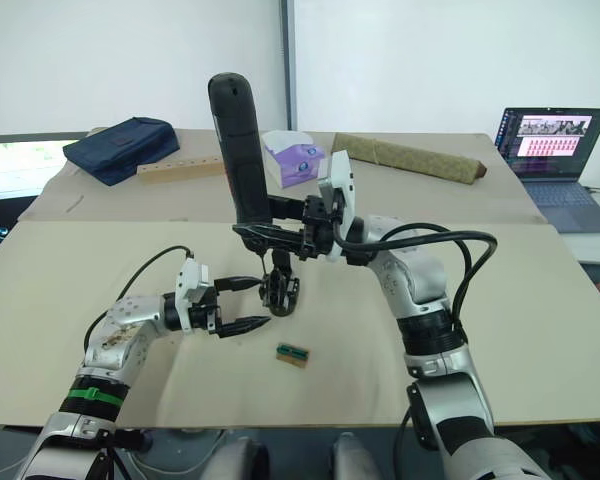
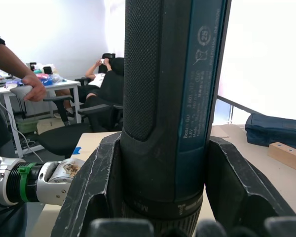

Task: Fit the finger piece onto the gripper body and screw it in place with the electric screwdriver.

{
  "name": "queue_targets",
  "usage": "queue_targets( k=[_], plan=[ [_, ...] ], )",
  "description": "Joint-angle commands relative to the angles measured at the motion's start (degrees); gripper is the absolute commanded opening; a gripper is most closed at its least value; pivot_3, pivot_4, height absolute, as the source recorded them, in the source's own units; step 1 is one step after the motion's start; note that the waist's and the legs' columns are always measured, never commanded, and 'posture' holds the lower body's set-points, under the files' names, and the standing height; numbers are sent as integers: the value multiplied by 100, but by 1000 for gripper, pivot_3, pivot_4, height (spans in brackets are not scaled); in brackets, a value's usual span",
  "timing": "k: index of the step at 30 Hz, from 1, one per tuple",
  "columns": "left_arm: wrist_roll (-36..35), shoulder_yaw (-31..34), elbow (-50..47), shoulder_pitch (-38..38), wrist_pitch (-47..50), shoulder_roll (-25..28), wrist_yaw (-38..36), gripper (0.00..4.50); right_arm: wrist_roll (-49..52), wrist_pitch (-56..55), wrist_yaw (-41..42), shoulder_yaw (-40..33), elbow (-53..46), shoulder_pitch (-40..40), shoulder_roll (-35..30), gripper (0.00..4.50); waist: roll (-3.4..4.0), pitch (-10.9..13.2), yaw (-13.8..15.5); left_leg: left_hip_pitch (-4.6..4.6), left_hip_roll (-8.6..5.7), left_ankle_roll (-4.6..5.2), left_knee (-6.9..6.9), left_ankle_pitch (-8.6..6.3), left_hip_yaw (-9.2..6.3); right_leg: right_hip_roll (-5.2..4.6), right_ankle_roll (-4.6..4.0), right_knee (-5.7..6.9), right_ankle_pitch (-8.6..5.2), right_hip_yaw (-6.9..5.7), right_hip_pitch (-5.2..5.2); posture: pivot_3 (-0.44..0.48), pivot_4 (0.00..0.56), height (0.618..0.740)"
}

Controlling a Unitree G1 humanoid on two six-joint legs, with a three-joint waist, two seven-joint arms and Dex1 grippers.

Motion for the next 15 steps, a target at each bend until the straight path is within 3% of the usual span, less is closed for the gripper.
queue_targets(
  k=[1, 15],
  plan=[
    [9, -12, -1, -52, -87, -17, -1, 4500, 34, -233, -10, -64, -174, -91, 61, 1907, 0, 0, 0, 0, 0, 0, 0, 0, 0, 0, 0, 0, 0, 0, 0, 0, 150, 740],
    [92, -48, 110, -69, -165, -61, 68, 4500, -23, -252, -1, 25, -306, 74, 111, 1907, 0, 0, -1, 0, 0, 0, 0, 0, 0, 0, 0, 0, 0, 0, 0, 0, 150, 740]
  ],
)
